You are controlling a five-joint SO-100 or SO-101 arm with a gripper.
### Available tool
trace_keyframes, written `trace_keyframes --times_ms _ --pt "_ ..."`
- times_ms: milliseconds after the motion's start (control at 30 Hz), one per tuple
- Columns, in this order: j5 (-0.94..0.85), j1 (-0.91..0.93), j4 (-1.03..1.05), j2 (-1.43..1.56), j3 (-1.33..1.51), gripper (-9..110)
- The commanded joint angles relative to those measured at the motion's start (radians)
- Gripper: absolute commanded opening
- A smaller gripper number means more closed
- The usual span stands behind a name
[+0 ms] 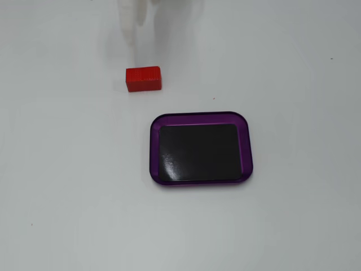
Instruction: Pick up the cube and place it in the box.
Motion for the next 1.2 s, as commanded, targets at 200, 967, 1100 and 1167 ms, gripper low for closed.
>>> trace_keyframes --times_ms 200,967,1100,1167 --pt "0.005 -0.032 0.032 -0.509 -0.399 30" --pt "0.026 -0.041 -0.293 -0.678 -0.222 24" --pt "0.026 -0.041 -0.291 -0.68 -0.224 20" --pt "0.025 -0.041 -0.288 -0.673 -0.224 15"
